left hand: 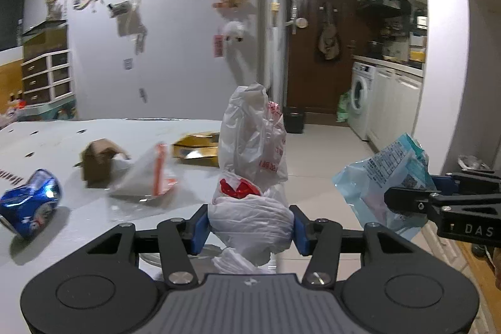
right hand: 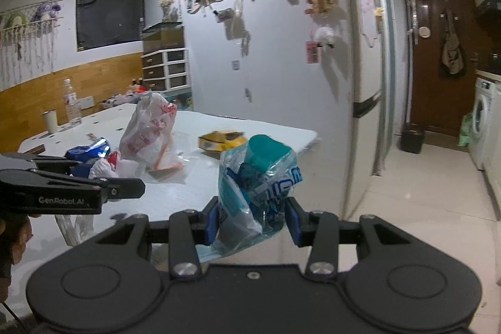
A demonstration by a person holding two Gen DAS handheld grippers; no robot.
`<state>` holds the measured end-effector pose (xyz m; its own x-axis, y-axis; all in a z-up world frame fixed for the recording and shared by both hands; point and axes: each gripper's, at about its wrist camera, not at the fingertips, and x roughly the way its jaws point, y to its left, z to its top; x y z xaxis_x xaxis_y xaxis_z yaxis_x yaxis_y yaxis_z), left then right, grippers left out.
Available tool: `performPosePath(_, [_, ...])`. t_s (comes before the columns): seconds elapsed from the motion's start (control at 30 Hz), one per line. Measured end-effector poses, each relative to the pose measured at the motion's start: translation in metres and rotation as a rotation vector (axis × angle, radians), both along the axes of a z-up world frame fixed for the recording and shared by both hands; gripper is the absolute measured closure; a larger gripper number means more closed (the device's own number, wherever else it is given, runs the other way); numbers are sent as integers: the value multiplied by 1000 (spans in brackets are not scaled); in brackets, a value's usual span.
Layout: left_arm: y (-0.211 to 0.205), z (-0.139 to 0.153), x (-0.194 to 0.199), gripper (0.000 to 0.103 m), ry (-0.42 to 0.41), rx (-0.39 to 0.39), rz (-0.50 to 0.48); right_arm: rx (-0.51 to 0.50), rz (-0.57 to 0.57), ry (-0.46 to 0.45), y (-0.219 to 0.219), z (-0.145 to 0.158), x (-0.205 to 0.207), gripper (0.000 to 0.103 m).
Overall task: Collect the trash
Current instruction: 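Carry the white bag and light-blue bag in both grippers over the bin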
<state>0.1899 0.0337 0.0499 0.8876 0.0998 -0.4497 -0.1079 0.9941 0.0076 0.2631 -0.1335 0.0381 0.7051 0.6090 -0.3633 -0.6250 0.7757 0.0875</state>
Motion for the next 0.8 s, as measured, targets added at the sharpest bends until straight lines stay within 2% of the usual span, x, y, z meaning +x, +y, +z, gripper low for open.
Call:
performPosePath(0.53, [-93,-22,35,50,22,-18,-179,-10,-221,14,-108,-13,2,59])
performPosePath(0.8, [-132,-62,73,50,93,-50,-259,-66,-297,84,-143,-39,20,59])
